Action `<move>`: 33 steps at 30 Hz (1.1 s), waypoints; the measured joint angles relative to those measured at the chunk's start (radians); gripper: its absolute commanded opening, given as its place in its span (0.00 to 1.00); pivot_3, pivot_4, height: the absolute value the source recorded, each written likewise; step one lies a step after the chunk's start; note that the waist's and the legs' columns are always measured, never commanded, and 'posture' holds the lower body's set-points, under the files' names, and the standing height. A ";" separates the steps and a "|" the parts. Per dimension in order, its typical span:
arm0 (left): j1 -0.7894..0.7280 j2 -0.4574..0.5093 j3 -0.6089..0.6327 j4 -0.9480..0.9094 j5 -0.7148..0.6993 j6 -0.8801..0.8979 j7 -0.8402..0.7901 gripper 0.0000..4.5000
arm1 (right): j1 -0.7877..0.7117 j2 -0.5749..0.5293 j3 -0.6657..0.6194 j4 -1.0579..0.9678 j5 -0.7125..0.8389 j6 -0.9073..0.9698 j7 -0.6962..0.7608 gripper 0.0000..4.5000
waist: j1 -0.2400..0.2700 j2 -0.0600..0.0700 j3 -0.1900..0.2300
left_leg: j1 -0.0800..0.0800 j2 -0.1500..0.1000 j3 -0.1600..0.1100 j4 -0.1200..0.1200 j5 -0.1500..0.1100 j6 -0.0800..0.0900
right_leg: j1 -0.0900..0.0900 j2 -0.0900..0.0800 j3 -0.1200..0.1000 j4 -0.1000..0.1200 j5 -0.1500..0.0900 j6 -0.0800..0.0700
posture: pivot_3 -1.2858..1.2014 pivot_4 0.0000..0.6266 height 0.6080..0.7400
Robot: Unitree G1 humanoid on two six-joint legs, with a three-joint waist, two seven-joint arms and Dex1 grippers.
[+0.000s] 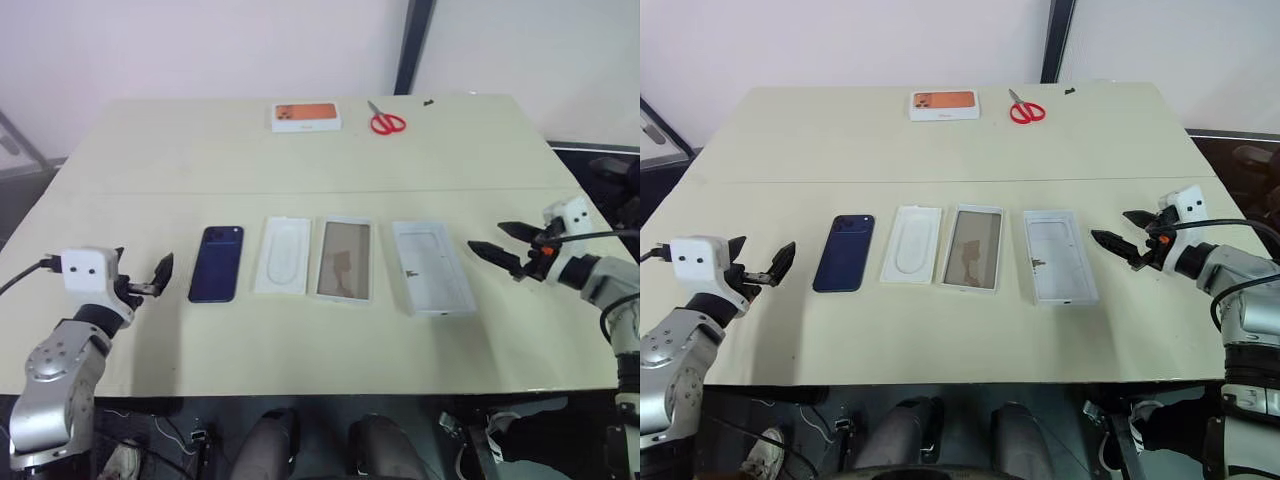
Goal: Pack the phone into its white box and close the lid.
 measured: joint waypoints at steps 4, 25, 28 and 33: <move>0.000 -0.004 -0.003 -0.009 0.000 0.014 0.003 0.99 | -0.001 0.000 0.008 -0.020 0.000 0.005 0.001 1.00 | 0.001 0.000 0.000 | 0.000 0.000 0.000 0.000 0.000 0.000 | 0.000 0.000 0.000 0.000 0.000 0.000 | 0.52 0.24 1.00; -0.239 -0.086 -0.203 -0.103 -0.158 0.360 0.051 0.99 | -0.023 0.125 0.254 -0.533 0.012 0.132 -0.104 1.00 | 0.022 0.000 0.000 | 0.000 0.000 0.000 0.003 -0.001 0.001 | 0.001 0.000 0.000 0.000 0.000 0.000 | 0.52 0.24 1.00; -0.336 -0.153 -0.251 -0.106 -0.190 0.549 0.145 0.99 | -0.023 0.129 0.308 -0.575 0.001 0.133 -0.107 1.00 | 0.021 -0.001 0.000 | 0.000 -0.001 0.000 0.003 -0.001 0.001 | 0.000 0.000 0.000 0.000 0.000 0.001 | 0.52 0.24 1.00; -0.511 -0.339 -0.189 -0.033 -0.238 0.818 0.325 0.99 | -0.022 0.159 0.377 -0.603 -0.019 0.126 -0.118 1.00 | 0.018 -0.002 0.001 | 0.000 -0.001 0.000 0.004 0.000 0.001 | 0.000 0.001 -0.001 0.001 0.000 0.001 | 0.52 0.24 1.00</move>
